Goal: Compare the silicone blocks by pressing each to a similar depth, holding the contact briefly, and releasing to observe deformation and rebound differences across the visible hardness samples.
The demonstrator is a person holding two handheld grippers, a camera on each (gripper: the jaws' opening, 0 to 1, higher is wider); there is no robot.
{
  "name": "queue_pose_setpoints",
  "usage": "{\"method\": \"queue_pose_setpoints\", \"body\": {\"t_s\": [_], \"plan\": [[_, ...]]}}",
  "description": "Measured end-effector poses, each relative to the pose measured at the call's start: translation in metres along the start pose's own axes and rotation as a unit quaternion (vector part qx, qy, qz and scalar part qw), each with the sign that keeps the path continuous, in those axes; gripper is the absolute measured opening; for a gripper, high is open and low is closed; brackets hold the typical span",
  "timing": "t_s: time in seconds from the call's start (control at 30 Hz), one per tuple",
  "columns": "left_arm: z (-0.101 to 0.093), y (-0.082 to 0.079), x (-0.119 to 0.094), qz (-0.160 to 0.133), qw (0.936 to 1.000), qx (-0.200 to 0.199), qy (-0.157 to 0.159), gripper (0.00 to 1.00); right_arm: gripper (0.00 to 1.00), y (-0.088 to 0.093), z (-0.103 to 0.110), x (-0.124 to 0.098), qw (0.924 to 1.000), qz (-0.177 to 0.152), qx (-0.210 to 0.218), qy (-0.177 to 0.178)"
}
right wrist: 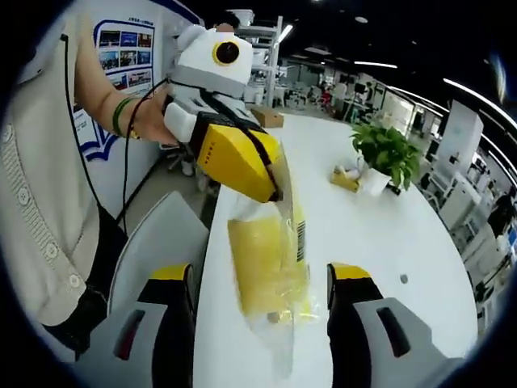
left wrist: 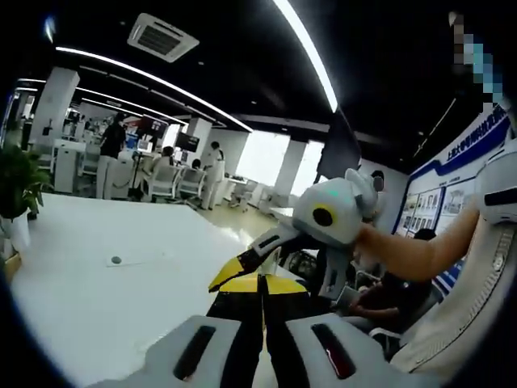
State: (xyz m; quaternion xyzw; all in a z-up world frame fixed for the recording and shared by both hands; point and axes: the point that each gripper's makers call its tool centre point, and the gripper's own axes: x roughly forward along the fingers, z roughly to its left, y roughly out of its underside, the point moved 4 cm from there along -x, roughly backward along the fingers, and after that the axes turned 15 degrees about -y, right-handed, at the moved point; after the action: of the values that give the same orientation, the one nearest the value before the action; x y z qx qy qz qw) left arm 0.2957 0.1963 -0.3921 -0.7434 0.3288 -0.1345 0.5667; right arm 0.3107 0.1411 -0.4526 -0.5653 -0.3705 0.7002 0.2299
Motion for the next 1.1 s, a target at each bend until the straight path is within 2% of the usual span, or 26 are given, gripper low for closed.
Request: {"method": "queue_pose_setpoints", "body": {"t_s": [0.13,0.27,0.33,0.5,0.7,0.8,0.87,0.9,1.1], "plan": [[-0.003,-0.001,0.0,0.001,1.0,0.003,0.005,0.0,0.6,0.001,-0.003,0.005,0.9999,0.004,-0.002,-0.01],[-0.005,-0.002,0.001,0.002,0.9999,-0.002,0.012,0.0,0.54,0.001,-0.004,0.008,0.9997,0.001,-0.001,-0.023],[-0.008,-0.003,0.001,0.001,0.9999,0.004,0.016,0.0,0.52,-0.003,-0.003,0.01,0.9991,-0.021,0.004,-0.036],[-0.011,-0.003,0.002,0.004,0.9996,0.003,0.029,0.0,0.31,-0.005,0.005,0.013,0.9953,-0.063,0.024,-0.069],[-0.016,0.002,0.001,0.018,0.9987,0.008,0.046,0.0,0.27,-0.001,0.014,0.015,0.9952,-0.08,0.022,-0.052],[-0.02,0.004,0.0,0.025,0.998,0.019,0.055,0.0,0.25,0.0,0.014,0.015,0.9963,-0.084,0.014,-0.006],[-0.022,0.006,-0.001,0.028,0.9975,0.021,0.062,0.0,0.22,0.001,0.019,0.015,0.996,-0.086,0.022,-0.009],[-0.025,0.008,-0.001,0.031,0.997,0.023,0.066,0.0,0.22,0.003,0.02,0.015,0.9955,-0.091,0.025,0.01],[-0.037,0.017,0.0,0.045,0.9951,0.048,0.074,0.0,0.16,0.013,0.027,0.014,0.9958,-0.085,0.029,0.018]]}}
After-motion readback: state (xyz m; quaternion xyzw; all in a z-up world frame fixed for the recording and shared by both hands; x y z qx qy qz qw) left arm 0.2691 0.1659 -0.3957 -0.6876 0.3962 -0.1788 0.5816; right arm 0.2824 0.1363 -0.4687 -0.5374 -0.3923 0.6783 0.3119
